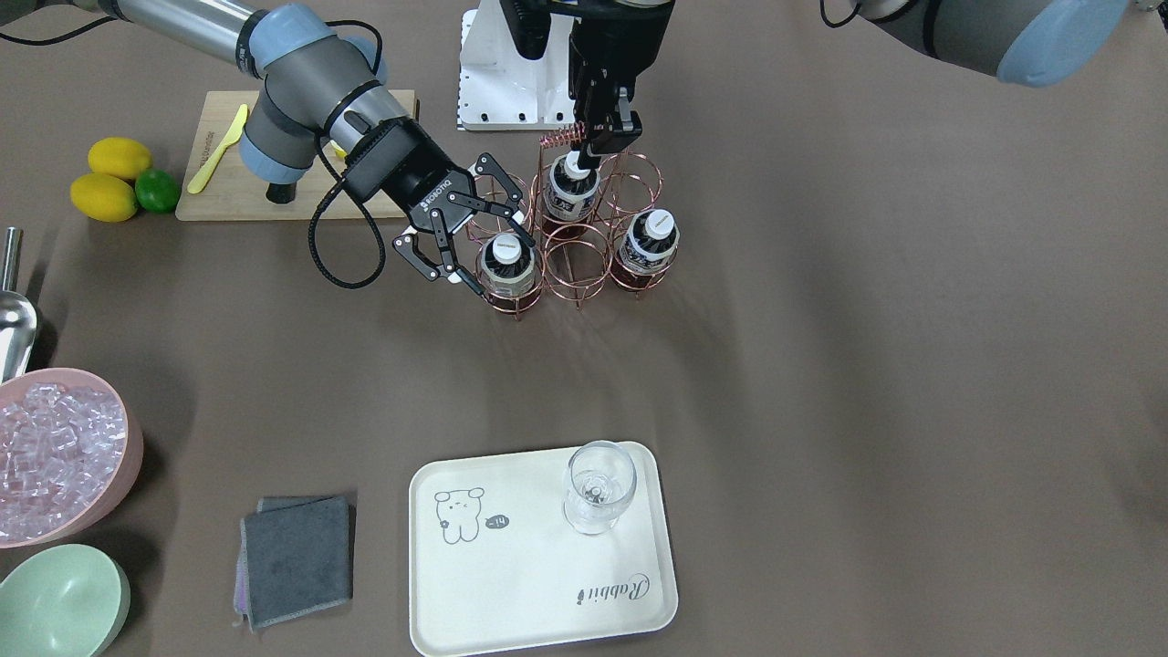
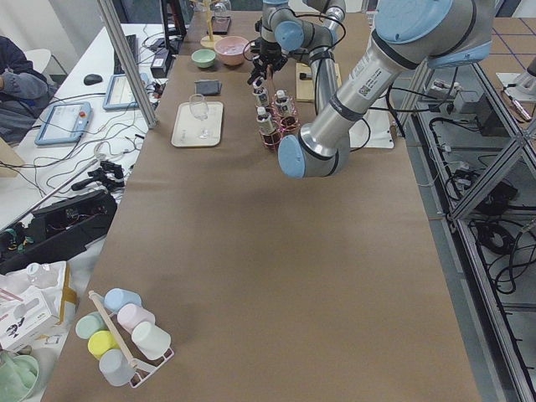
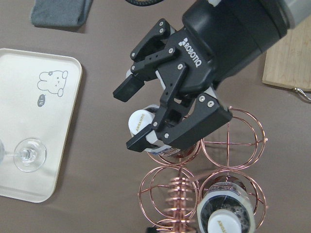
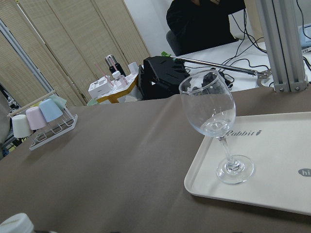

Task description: Take tea from basket to plate

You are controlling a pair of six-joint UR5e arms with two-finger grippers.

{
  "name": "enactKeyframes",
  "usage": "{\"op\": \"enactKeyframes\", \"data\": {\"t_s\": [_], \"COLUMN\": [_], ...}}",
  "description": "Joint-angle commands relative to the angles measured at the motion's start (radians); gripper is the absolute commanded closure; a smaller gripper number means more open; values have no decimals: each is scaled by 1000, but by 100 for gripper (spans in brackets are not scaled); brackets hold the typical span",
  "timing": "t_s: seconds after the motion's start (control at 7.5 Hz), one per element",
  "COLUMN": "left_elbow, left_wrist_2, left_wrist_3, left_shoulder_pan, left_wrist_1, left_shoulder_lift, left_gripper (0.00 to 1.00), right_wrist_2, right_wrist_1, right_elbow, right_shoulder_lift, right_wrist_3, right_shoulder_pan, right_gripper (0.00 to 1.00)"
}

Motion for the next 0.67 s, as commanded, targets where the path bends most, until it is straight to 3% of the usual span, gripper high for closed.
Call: {"op": "enactKeyframes", "data": {"t_s": [0.0, 0.53], "left_elbow": [-9, -12], "left_wrist_2": [1, 1], "left_wrist_3": [2, 2], "left_shoulder_pan": [1, 1], "left_wrist_1": [0, 0], "left_shoulder_lift": [10, 10], "left_gripper": [100, 100], "right_wrist_2": [1, 1], "right_wrist_1": [-8, -39], "right_elbow": [-3, 26], "right_shoulder_lift": [4, 3], "right_wrist_3": [0, 1], "right_shoulder_pan": [0, 0], "right_gripper": [33, 72]}}
